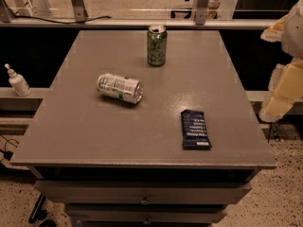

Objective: Place 7up can upright

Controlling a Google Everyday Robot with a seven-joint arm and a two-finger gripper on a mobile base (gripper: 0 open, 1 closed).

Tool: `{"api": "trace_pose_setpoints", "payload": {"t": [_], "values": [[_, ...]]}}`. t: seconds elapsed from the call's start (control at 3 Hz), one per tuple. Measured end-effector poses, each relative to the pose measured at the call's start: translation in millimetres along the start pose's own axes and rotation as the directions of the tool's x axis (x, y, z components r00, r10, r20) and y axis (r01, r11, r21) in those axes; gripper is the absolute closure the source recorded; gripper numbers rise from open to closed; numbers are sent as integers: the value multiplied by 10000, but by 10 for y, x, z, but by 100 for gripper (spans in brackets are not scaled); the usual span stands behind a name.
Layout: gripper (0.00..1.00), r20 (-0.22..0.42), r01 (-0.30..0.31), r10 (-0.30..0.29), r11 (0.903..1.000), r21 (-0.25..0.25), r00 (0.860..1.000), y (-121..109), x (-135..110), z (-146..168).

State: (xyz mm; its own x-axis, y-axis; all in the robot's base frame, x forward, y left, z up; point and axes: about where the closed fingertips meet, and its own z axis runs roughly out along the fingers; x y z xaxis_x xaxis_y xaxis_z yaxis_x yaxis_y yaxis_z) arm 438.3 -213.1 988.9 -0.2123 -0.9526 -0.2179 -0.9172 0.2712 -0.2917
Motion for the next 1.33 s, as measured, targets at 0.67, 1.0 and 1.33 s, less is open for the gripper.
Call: {"api": "trace_pose_setpoints", "payload": {"t": [0.67,1.0,1.33], "values": [[0,727,35,-7,9993,-375,9974,-52,-272,258],[0,1558,383,-259,9962,-776,9875,-148,-784,528],[0,2363,663,-418,9931,-966,9708,-219,-1322,722]]}}
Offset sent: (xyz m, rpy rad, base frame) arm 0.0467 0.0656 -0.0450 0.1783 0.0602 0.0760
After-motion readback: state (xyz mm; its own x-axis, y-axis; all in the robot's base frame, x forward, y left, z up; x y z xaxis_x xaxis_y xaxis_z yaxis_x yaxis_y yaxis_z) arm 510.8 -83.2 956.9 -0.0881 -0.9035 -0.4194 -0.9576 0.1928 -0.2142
